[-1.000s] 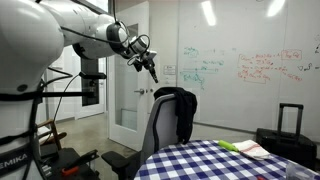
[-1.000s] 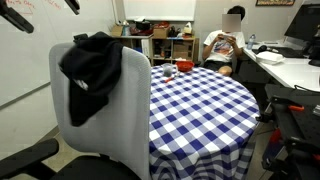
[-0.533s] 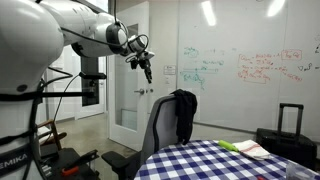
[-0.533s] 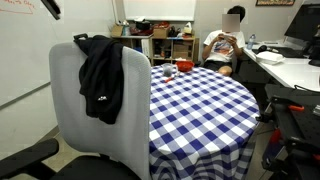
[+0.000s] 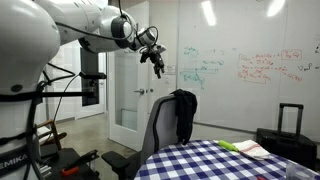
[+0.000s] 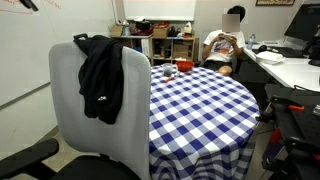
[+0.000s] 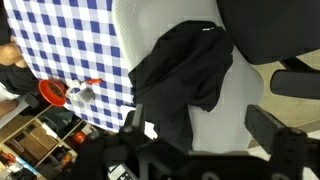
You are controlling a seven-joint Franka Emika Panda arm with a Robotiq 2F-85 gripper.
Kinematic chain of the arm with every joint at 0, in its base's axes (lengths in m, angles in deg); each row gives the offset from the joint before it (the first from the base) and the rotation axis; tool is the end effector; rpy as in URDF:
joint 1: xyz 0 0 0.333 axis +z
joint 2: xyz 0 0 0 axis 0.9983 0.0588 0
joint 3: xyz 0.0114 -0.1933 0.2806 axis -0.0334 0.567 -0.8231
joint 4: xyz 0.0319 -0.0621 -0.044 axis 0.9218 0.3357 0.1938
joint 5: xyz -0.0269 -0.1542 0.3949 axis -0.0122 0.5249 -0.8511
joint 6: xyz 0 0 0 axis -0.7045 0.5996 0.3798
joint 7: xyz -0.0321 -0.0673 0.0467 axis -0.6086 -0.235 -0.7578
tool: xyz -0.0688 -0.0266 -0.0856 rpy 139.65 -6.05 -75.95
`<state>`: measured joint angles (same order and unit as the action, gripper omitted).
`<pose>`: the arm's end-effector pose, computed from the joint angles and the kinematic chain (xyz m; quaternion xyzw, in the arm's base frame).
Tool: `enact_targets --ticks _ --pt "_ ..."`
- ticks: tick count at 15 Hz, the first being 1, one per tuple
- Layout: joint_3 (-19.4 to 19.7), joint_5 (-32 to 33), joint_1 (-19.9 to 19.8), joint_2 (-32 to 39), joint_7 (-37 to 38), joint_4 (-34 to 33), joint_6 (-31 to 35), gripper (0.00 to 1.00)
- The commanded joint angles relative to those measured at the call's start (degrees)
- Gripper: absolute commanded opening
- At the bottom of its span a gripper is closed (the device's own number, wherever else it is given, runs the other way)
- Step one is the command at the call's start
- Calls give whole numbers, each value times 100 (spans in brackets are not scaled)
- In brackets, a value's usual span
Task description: Put the black t-shirt on the backrest of the grey chair
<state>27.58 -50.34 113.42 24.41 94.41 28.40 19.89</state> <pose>0.7612 0.2928 0.4524 0.9444 -0.2497 0.0810 0.1979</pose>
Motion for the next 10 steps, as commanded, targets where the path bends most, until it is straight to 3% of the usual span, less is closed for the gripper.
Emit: enact_targets --ticks 1,6,10 --pt "-51 -149 -316 -131 -774 2 -114 100" --pt "13 -117 -788 -103 -1737 20 -18 100" --pt "99 -189 -1222 -181 -1740 7 -232 100"
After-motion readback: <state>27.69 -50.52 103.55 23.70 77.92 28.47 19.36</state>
